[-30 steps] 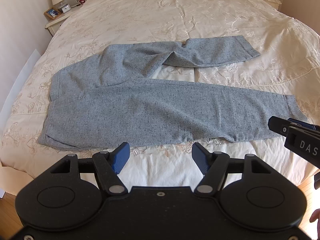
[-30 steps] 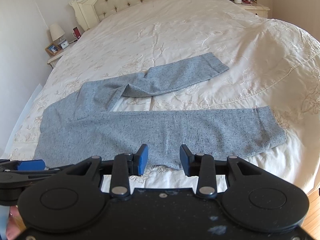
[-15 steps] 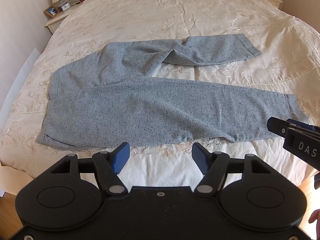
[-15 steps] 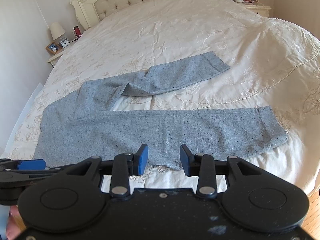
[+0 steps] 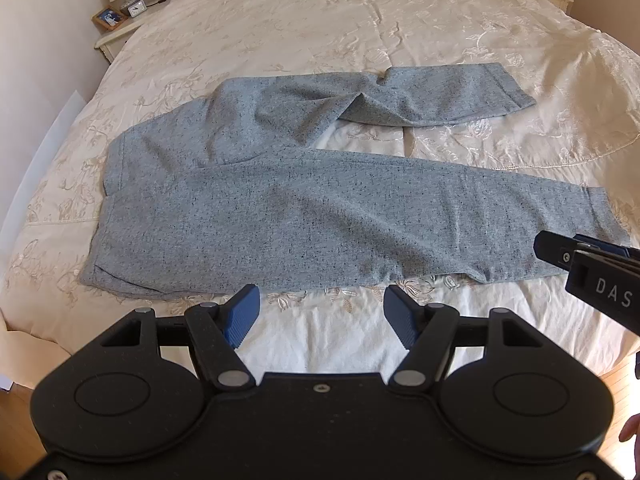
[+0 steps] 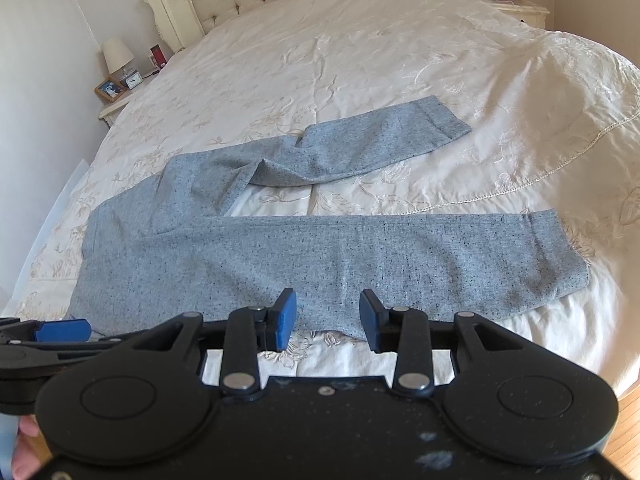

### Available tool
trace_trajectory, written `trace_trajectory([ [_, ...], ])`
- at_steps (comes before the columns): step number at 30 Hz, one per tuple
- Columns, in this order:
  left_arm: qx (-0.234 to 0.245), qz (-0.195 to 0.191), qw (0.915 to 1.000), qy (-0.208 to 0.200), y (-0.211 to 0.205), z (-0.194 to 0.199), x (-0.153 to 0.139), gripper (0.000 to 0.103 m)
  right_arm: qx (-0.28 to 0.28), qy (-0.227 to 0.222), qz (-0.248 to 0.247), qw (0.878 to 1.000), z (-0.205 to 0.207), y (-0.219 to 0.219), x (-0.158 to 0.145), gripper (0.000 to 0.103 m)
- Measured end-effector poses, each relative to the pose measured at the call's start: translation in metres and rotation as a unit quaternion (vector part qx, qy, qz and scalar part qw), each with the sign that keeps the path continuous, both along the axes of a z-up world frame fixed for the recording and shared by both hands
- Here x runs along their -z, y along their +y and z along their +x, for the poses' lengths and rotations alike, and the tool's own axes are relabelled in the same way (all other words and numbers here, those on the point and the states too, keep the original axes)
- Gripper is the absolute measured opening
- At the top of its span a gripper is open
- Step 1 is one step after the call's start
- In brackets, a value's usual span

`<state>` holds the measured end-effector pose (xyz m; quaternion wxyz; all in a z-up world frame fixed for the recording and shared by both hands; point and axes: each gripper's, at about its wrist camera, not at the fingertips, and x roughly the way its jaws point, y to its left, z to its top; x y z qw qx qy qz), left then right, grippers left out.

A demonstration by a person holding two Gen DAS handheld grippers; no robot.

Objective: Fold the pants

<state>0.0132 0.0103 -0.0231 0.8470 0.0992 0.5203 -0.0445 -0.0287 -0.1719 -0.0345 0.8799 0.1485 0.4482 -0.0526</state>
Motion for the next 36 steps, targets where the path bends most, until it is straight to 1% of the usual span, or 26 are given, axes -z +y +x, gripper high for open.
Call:
trace_trajectory([
  [5,-0.004,0.002,0.9999,0.009,0.014,0.009,0.008,0.071,-0.004,0.011,-0.001,1.0,0.006,0.008,0.006,0.038],
  [9,-0.006,0.004,0.9996,0.027,0.035,0.024,0.021,0.071,-0.005,0.021,-0.004,1.0,0.014,0.021,0.012,0.038],
  [12,-0.003,0.016,0.9993,0.034,0.052,0.035,0.031,0.071,-0.002,0.032,-0.009,0.999,0.02,0.033,0.02,0.038],
  [15,-0.005,0.035,0.9983,0.045,0.076,0.047,0.045,0.071,0.001,0.048,-0.01,0.999,0.028,0.049,0.03,0.038],
  [22,-0.034,0.04,0.9968,0.061,0.148,0.081,0.067,0.07,0.006,0.078,-0.01,0.997,0.053,0.092,0.045,0.038],
  [26,-0.054,0.049,0.9953,0.064,0.187,0.101,0.078,0.07,-0.006,0.081,-0.015,0.997,0.071,0.122,0.048,0.038],
  [30,-0.077,0.048,0.9932,0.073,0.225,0.12,0.094,0.07,-0.023,0.08,-0.02,0.996,0.089,0.154,0.054,0.038],
  [32,-0.089,0.047,0.9918,0.079,0.242,0.127,0.103,0.07,-0.03,0.081,-0.017,0.996,0.098,0.169,0.061,0.038],
  [33,-0.093,0.046,0.9911,0.084,0.248,0.129,0.107,0.068,-0.031,0.084,-0.014,0.996,0.101,0.175,0.065,0.038],
  [36,-0.093,0.045,0.9893,0.103,0.261,0.133,0.12,0.068,-0.038,0.09,-0.014,0.995,0.108,0.195,0.08,0.038],
])
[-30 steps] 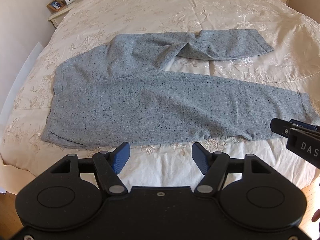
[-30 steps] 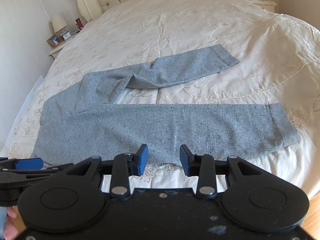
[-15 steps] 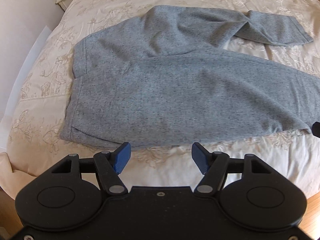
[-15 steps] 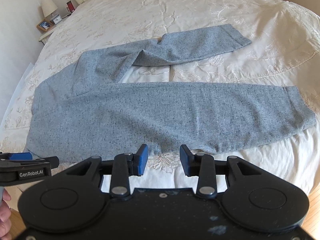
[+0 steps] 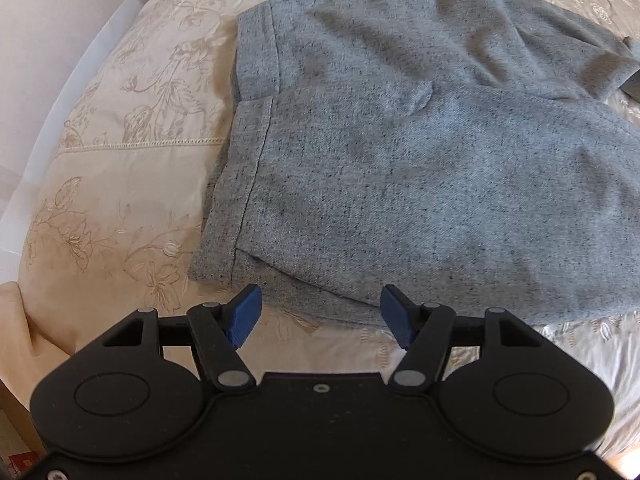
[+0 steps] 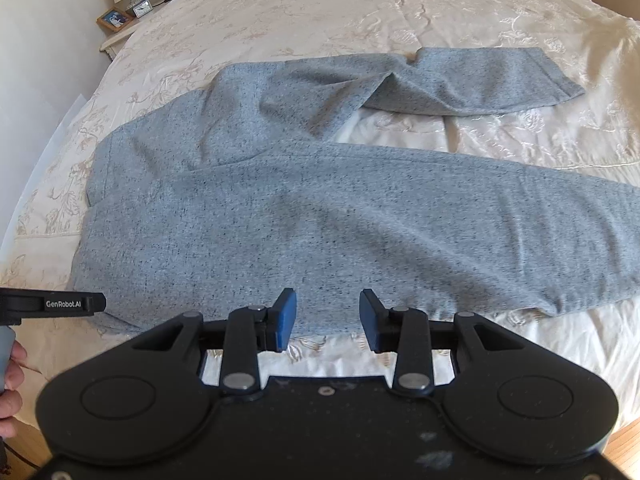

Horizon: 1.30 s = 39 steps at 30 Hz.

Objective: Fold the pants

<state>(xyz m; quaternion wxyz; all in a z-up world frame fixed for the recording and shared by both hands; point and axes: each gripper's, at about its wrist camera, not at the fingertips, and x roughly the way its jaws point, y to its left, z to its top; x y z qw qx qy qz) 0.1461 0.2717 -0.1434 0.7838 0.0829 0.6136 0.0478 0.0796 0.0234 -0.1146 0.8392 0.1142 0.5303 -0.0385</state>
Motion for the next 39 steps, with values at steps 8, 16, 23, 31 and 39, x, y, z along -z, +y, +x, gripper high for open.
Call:
trace_trajectory([
  [8,0.027,-0.029,0.9982,0.044,0.002,-0.006,0.021,0.068,-0.057,0.043,-0.034,0.997,0.009,0.043,0.039,0.038],
  [16,0.156,-0.007,0.9867,0.045,-0.03,-0.024,0.027,0.067,-0.195,0.028,-0.114,0.974,0.005,0.093,0.059,0.037],
  [23,0.174,-0.007,0.984,0.039,-0.031,-0.025,0.02,0.067,-0.307,0.003,-0.196,0.931,0.007,0.114,0.083,0.037],
  [31,0.159,-0.011,0.987,0.019,-0.023,-0.012,0.001,0.067,-0.321,-0.006,-0.098,0.942,0.018,0.096,0.082,0.004],
  [39,0.173,-0.013,0.9848,-0.01,-0.064,0.007,0.008,0.067,-0.255,-0.005,-0.058,0.965,0.004,0.078,0.066,0.024],
])
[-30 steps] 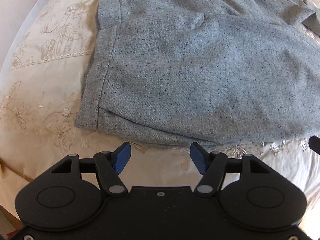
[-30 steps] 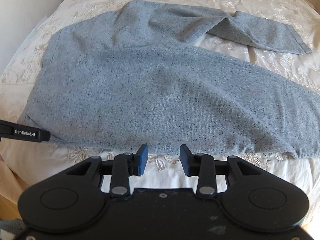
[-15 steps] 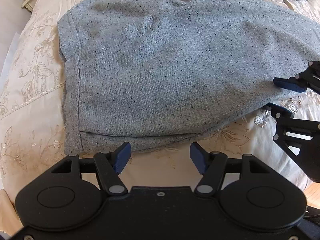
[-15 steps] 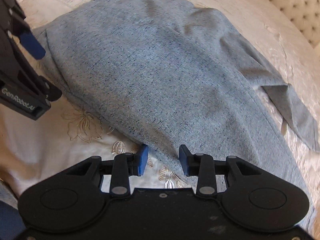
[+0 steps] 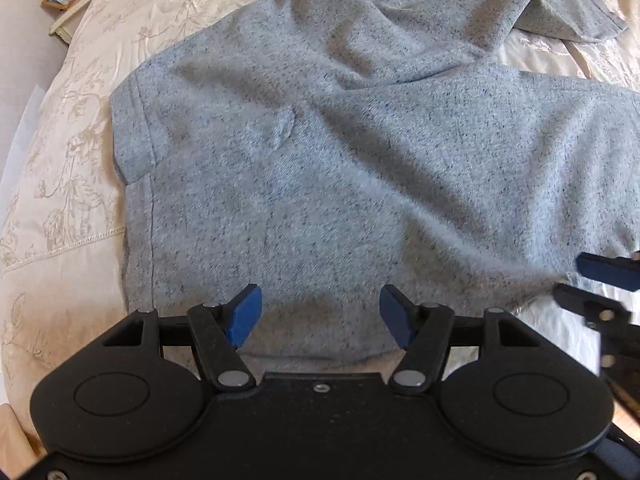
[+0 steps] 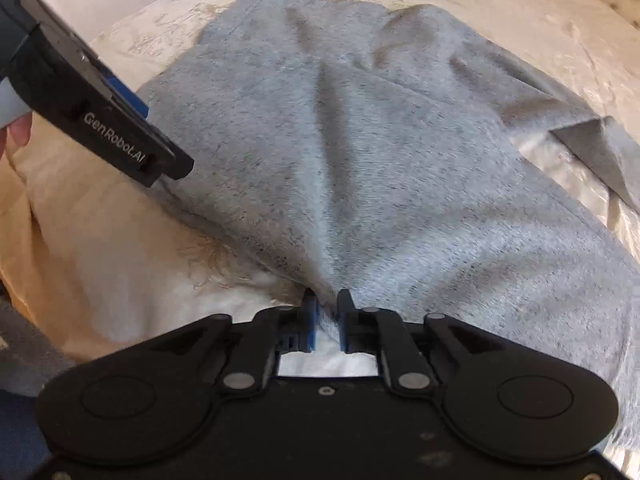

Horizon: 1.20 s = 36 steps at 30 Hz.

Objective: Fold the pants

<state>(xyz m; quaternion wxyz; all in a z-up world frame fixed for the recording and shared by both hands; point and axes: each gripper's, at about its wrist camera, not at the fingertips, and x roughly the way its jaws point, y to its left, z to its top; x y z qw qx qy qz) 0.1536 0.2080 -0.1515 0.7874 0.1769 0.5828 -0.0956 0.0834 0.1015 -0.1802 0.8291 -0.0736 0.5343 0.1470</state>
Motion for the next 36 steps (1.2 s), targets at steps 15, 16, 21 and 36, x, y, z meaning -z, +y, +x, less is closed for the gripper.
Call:
trace_trajectory([
  [15,-0.113,0.084,0.989,0.046,-0.035,0.031,0.061,0.074,0.306,-0.03,-0.072,0.949,-0.028,-0.326,-0.032,0.027],
  [16,-0.121,0.091,0.9875,0.045,-0.037,0.031,0.061,0.074,0.316,-0.033,-0.081,0.945,-0.029,-0.351,-0.032,0.027],
  [21,-0.111,0.136,0.9842,0.025,-0.06,0.03,0.069,0.073,0.345,-0.029,-0.106,0.932,-0.017,-0.452,-0.021,0.029],
  [36,-0.157,0.076,0.9843,0.027,-0.038,0.027,0.063,0.069,0.318,0.028,0.003,0.948,0.027,-0.577,0.035,0.033],
])
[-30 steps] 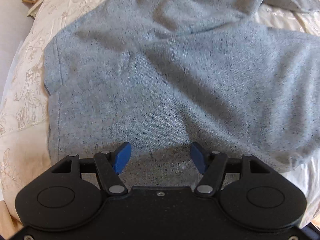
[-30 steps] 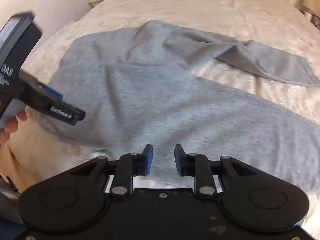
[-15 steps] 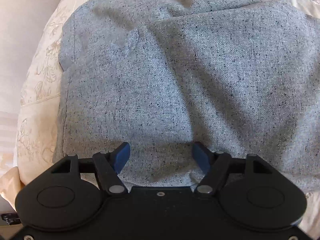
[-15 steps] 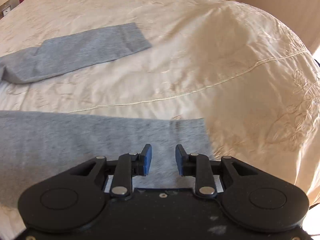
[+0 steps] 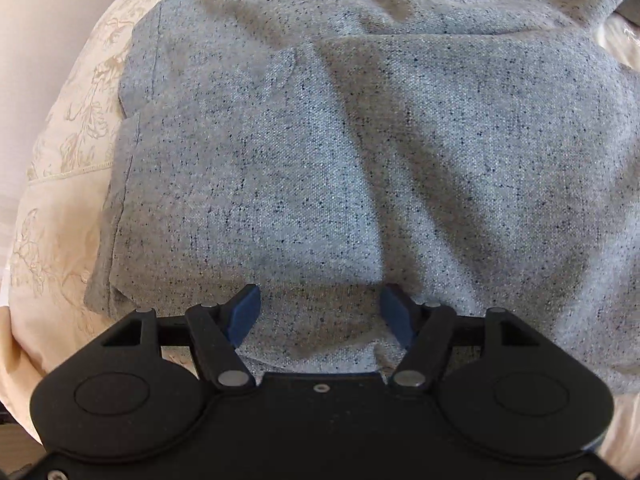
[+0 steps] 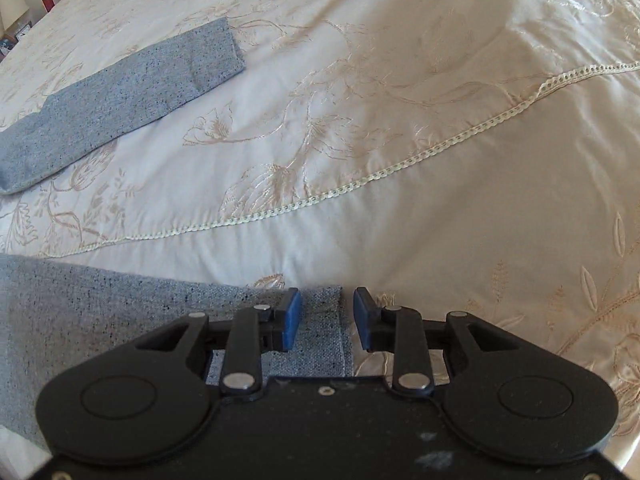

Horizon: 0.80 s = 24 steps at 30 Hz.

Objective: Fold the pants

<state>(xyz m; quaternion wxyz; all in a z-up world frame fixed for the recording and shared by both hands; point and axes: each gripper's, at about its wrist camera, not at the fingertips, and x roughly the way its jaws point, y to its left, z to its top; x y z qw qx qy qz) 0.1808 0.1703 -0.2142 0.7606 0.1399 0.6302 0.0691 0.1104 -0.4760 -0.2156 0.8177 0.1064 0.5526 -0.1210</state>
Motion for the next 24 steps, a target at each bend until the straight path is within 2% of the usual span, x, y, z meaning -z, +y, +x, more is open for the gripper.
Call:
trace_trajectory([
  [1,-0.003,-0.004,1.0,0.0,0.002,0.0,0.0,0.069,-0.001,-0.002,0.019,1.0,0.001,-0.004,0.0,0.028],
  [2,-0.003,-0.007,1.0,-0.001,0.003,0.001,0.0,0.069,0.0,-0.003,0.028,1.0,0.002,-0.006,0.0,0.015],
  [3,-0.002,-0.009,1.0,-0.002,0.005,0.002,0.001,0.069,0.0,-0.001,0.02,1.0,0.003,-0.006,-0.001,0.008],
  [5,0.01,-0.01,0.9999,-0.003,0.007,0.002,0.001,0.069,-0.003,-0.002,-0.01,1.0,0.005,-0.001,-0.005,0.006],
  [6,0.017,-0.011,0.9998,-0.002,0.008,0.001,0.001,0.069,-0.011,-0.008,-0.04,0.999,0.008,0.004,-0.009,0.006],
  [7,0.025,-0.012,0.9996,-0.001,0.008,0.0,0.0,0.069,-0.021,-0.014,-0.072,0.997,0.012,0.008,-0.01,0.0],
  [8,0.029,-0.016,0.9994,0.002,0.01,0.0,-0.001,0.069,-0.021,-0.011,-0.105,0.994,0.016,0.014,-0.012,0.001],
  [9,0.031,-0.02,0.9993,0.008,0.011,-0.001,-0.004,0.068,-0.017,-0.005,-0.111,0.994,0.023,0.012,-0.009,0.0],
  [12,0.021,-0.061,0.9979,0.006,0.01,0.001,-0.026,0.054,0.005,0.02,-0.142,0.99,0.039,0.007,-0.002,0.002],
  [13,0.023,-0.075,0.9969,-0.006,0.003,0.0,-0.036,0.054,0.012,0.017,-0.148,0.989,0.041,0.009,-0.008,0.005],
  [15,0.045,-0.103,0.9929,-0.038,-0.021,-0.004,-0.051,0.056,0.017,-0.031,-0.156,0.987,0.038,0.027,-0.032,0.016],
  [17,0.085,-0.128,0.9872,-0.041,-0.054,-0.006,-0.052,0.057,-0.001,-0.09,-0.116,0.989,0.031,0.061,-0.054,0.023],
  [19,0.114,-0.139,0.9831,-0.033,-0.09,-0.009,-0.043,0.057,-0.031,-0.108,-0.042,0.993,0.032,0.104,-0.059,0.024],
  [21,0.132,-0.148,0.9799,-0.023,-0.115,-0.013,-0.032,0.057,-0.063,-0.104,0.021,0.992,0.033,0.152,-0.051,0.024],
  [24,0.146,-0.149,0.978,-0.004,-0.132,-0.022,-0.016,0.058,-0.132,-0.067,0.076,0.986,0.037,0.229,-0.024,0.023],
])
